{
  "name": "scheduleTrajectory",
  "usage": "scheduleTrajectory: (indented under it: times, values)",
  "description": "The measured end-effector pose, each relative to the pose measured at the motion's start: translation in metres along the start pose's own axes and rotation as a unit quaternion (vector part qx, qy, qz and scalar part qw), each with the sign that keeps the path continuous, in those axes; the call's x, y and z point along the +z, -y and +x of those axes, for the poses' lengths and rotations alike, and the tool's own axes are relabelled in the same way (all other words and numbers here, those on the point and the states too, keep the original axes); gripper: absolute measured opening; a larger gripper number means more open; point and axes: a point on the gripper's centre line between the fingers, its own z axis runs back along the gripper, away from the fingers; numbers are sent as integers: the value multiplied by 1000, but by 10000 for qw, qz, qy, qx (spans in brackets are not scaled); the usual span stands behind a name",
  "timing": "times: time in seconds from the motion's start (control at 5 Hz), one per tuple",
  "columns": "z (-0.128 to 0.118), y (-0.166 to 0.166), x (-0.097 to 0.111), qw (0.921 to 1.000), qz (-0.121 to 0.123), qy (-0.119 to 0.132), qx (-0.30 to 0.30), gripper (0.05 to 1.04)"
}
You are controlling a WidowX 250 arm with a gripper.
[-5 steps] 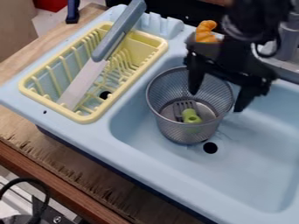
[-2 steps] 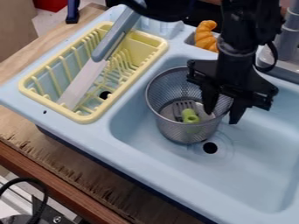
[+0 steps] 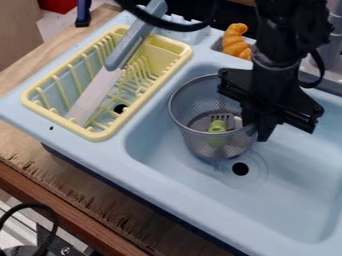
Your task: Move the silver basket to the lower right corner of the sink
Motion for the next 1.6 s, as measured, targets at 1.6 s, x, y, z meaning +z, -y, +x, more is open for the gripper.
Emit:
scheduleTrajectory:
  times: [1.6]
  values:
    - [-41,103,14,9879,-232,-318,1502,83]
